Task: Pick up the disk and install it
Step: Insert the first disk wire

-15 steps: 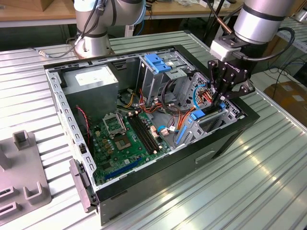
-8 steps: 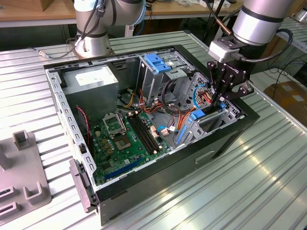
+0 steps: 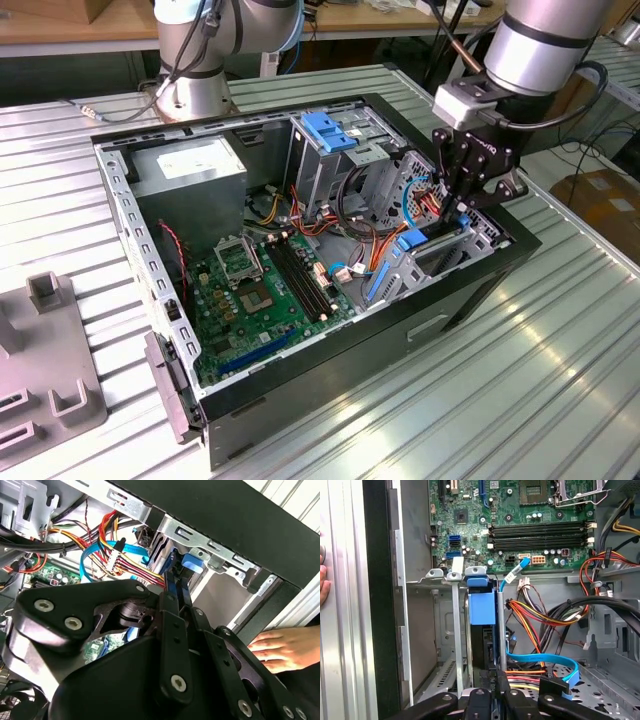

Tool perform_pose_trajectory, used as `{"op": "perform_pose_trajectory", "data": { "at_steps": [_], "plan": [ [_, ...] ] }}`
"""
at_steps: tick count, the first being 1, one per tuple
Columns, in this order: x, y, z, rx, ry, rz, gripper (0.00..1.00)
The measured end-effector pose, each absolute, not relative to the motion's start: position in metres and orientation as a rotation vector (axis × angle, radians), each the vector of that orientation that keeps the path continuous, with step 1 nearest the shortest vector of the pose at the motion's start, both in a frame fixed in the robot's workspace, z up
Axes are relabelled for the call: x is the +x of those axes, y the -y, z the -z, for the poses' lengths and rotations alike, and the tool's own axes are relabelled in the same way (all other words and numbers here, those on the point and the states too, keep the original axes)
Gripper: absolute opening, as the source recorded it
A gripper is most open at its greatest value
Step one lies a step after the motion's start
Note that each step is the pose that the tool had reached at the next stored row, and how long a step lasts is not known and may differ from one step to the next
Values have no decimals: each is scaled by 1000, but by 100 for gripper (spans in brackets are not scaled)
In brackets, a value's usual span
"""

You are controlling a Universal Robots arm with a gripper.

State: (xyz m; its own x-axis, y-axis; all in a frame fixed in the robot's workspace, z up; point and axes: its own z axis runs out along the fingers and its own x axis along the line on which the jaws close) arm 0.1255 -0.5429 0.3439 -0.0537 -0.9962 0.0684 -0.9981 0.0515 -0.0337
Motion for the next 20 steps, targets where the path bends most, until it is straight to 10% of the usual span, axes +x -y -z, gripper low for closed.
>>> {"op": "perform_pose_trajectory", "data": {
  "at_steps": [20],
  "plan": [
    [127, 555, -350, 2169, 2296, -39, 16]
  ]
}}
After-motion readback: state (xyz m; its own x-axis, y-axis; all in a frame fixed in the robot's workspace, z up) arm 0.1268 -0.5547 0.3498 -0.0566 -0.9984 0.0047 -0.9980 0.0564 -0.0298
